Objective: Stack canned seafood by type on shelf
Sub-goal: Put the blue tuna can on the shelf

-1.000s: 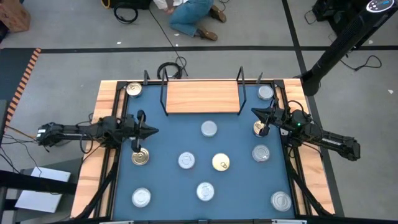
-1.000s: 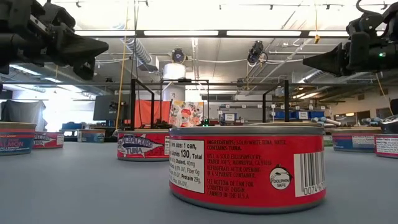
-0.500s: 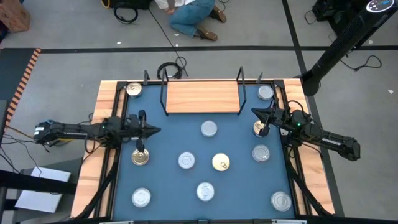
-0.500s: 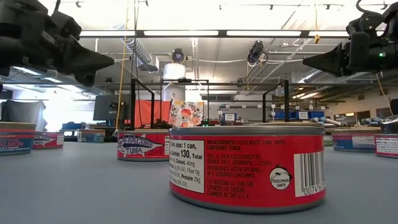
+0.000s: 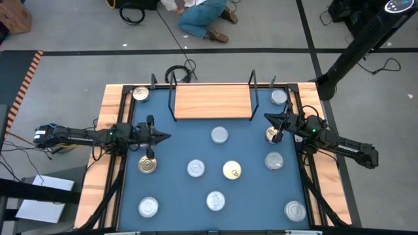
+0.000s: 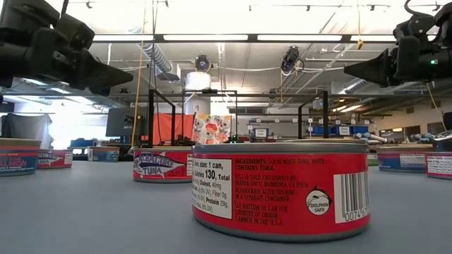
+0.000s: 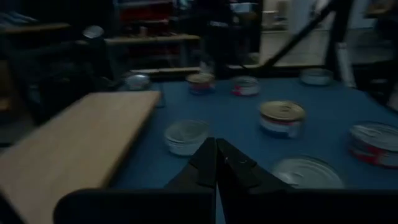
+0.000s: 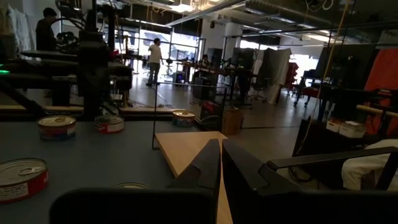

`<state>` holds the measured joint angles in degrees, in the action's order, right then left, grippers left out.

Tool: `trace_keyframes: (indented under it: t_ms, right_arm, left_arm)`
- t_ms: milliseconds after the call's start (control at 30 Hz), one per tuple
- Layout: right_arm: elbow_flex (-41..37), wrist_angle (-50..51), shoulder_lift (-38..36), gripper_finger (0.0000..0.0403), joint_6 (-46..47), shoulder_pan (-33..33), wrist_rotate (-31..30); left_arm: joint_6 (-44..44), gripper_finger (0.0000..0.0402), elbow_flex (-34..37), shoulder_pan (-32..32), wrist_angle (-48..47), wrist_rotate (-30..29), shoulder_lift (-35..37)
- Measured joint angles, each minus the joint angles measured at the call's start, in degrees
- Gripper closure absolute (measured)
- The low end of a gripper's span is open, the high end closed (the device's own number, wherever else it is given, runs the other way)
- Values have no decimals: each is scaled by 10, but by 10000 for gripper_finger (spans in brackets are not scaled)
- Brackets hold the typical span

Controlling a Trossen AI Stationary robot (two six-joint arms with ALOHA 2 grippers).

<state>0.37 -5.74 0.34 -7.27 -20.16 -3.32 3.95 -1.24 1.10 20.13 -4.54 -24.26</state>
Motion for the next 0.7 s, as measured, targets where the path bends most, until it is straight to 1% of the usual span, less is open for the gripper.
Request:
trace_keyframes:
  t_ms: [333, 700]
  right_arm:
    - [0, 0, 0, 375, 0, 0, 0]
    - [0, 0, 0, 375, 0, 0, 0]
  left_arm:
    - [3, 394, -41, -9, -7, 2, -32]
    - [-15, 394, -50, -26, -1, 0, -69]
